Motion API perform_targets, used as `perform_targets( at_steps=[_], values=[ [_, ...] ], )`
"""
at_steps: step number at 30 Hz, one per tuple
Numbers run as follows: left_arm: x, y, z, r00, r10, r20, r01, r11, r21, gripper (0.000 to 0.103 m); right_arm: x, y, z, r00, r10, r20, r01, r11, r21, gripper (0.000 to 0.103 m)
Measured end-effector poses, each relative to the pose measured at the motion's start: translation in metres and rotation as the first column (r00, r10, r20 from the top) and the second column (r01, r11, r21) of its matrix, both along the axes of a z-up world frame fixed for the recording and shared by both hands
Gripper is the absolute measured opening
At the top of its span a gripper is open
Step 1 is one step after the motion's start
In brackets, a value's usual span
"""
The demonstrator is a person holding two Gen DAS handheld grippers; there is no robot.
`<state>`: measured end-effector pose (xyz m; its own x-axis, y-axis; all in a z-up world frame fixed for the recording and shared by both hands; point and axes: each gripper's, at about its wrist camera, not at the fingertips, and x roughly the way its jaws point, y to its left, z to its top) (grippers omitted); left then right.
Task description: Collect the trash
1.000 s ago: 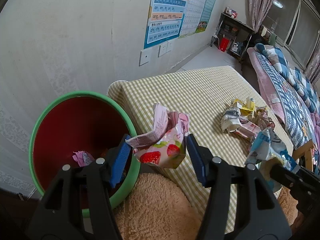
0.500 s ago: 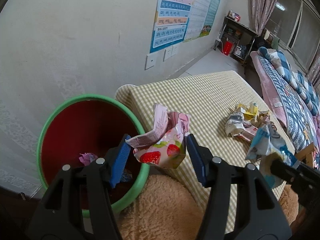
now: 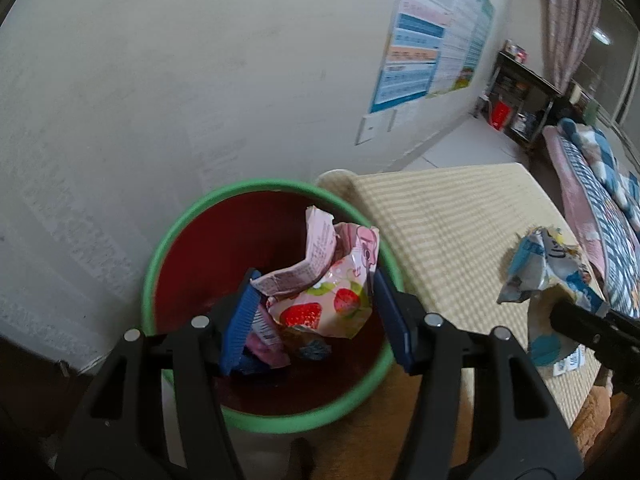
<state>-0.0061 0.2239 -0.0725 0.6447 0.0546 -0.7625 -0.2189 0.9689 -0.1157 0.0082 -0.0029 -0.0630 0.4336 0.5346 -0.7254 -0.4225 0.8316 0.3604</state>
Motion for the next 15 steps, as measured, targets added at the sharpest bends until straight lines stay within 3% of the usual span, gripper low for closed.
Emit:
perform_targets(
  at_steps=[15],
  values=[
    [-0.010,0.045,-0.027,0.995,0.082,-0.061,-0.083,0.996,-0.026,0.055,0.024,0.070,-0.007,0.993,0.111,-0.045,-0.110,0.994,0.010,0.031]
  ],
)
